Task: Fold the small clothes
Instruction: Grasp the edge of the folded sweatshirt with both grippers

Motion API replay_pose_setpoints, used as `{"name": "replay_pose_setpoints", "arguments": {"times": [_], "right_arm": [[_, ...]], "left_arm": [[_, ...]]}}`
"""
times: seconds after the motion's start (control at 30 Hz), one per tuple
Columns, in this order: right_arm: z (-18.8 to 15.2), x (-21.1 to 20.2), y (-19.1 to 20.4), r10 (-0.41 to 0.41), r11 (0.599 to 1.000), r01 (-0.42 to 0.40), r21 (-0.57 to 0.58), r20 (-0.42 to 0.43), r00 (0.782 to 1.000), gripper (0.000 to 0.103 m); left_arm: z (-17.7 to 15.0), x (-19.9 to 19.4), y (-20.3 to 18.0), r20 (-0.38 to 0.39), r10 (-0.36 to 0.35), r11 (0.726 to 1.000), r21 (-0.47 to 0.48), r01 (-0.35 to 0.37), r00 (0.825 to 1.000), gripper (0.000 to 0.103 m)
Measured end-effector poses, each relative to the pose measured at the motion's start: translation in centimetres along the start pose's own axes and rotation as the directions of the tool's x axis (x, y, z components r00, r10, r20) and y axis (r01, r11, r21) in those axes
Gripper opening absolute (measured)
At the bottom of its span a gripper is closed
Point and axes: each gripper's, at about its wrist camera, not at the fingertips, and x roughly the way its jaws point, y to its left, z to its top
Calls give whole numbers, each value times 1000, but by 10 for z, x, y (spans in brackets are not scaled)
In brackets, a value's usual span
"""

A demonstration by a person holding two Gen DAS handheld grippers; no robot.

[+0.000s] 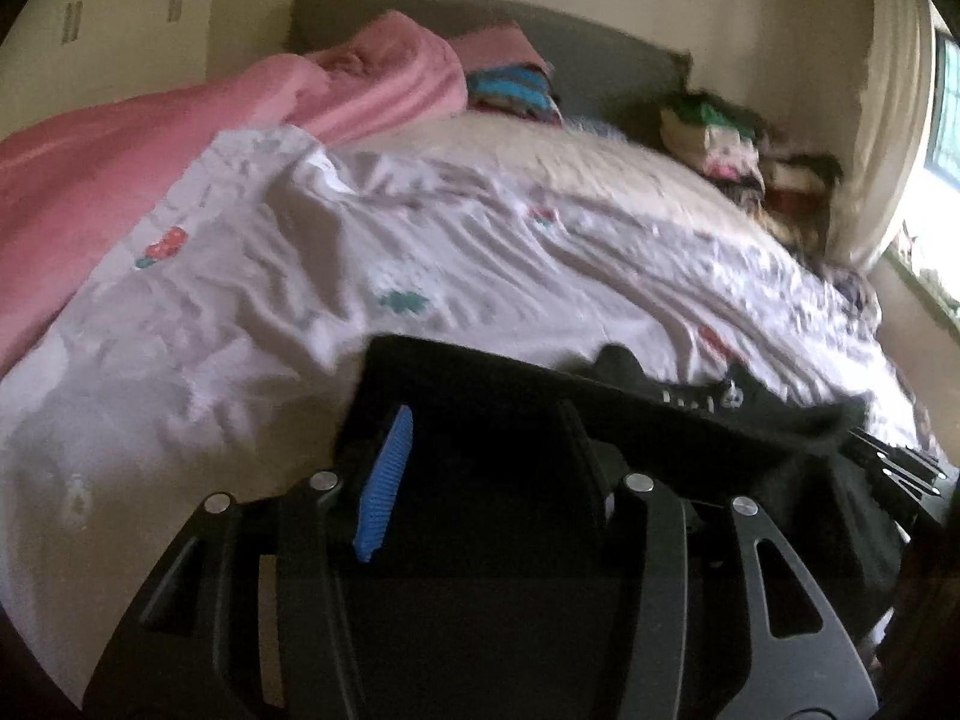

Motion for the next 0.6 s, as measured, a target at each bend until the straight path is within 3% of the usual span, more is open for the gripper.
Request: {"name": "replay_pose_setpoints", "arguments": {"times": [0.07,0.2,0.37,0.47,0.5,0.53,0.6], "right_arm": [[3,-4,-12,-11,999,10,44,19,1000,15],[2,-12,-37,-37,993,32,114,36,999,40],[-3,8,-55,-84,988,92,121,-73,994,43],[-8,22,-59,-61,987,77,139,-117,991,43],[-9,25,-59,-54,987,71,142,-124,991,41],[-10,26,-59,-47,988,65,143,-124,991,30],[-11,24,-58,-7,988,23,151,-108,994,11]], "left_arm": [[2,-5,9,22,-5,1000,-28,5,1000,46],[0,6,21,-38,34,999,-40,-36,999,47],[-7,23,40,-127,7,995,-100,-20,992,48],[-11,28,41,-145,-13,995,-102,-2,989,48],[-12,30,41,-150,-27,995,-100,12,988,45],[-13,30,40,-149,-28,995,-95,14,988,31],[-13,30,39,-149,-33,996,-88,20,988,17]]}}
